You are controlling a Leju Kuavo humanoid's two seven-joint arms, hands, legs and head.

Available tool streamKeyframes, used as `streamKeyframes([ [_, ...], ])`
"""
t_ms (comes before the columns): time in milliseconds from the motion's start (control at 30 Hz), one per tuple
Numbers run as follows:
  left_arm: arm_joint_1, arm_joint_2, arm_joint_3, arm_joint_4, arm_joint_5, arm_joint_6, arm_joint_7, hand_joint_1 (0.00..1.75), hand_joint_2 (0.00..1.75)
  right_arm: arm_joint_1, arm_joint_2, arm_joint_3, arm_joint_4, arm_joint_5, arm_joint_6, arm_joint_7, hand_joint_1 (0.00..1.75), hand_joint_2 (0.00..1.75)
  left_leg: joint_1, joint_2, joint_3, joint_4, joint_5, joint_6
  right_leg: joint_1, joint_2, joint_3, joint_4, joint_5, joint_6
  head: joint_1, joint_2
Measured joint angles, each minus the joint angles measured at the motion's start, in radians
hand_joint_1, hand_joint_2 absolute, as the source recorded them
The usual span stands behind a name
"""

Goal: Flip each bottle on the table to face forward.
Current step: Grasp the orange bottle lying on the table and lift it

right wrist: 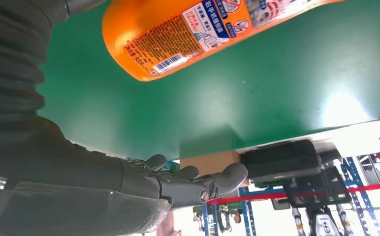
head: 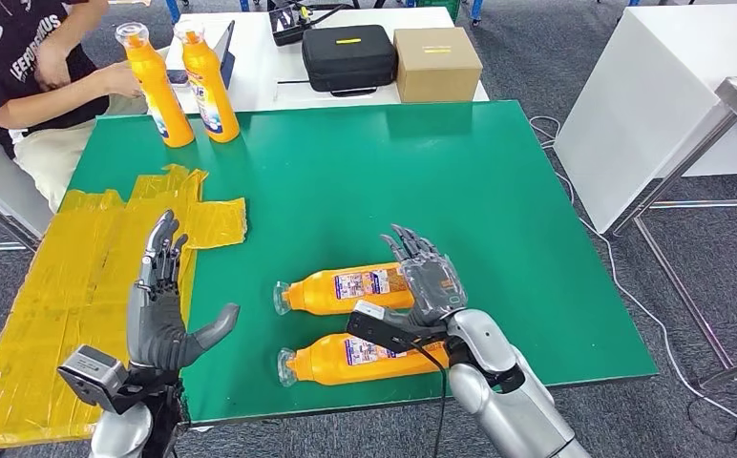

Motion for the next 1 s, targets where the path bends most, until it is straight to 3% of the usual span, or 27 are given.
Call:
streamKeyframes([
  [300,-0.001,0.0,-0.008,0.014,0.002,-0.003,0.003,0.0,1.75,0.0,-0.001,0.003,0.052,0.043,0.01,0.049,0.0,1.75,0.0,0.0,-0.001,0.0,0.0,0.0,0.0,0.0,-0.001,0.0,0.0,0.0,0.0,0.0],
  [1000,-0.008,-0.012,-0.025,0.032,-0.006,-0.009,0.028,0.0,1.75,0.001,0.014,-0.015,0.112,0.101,-0.007,0.07,0.0,1.75,0.0,0.0,-0.001,0.0,0.0,0.0,0.0,0.0,0.0,0.0,0.0,0.0,0.0,0.0],
])
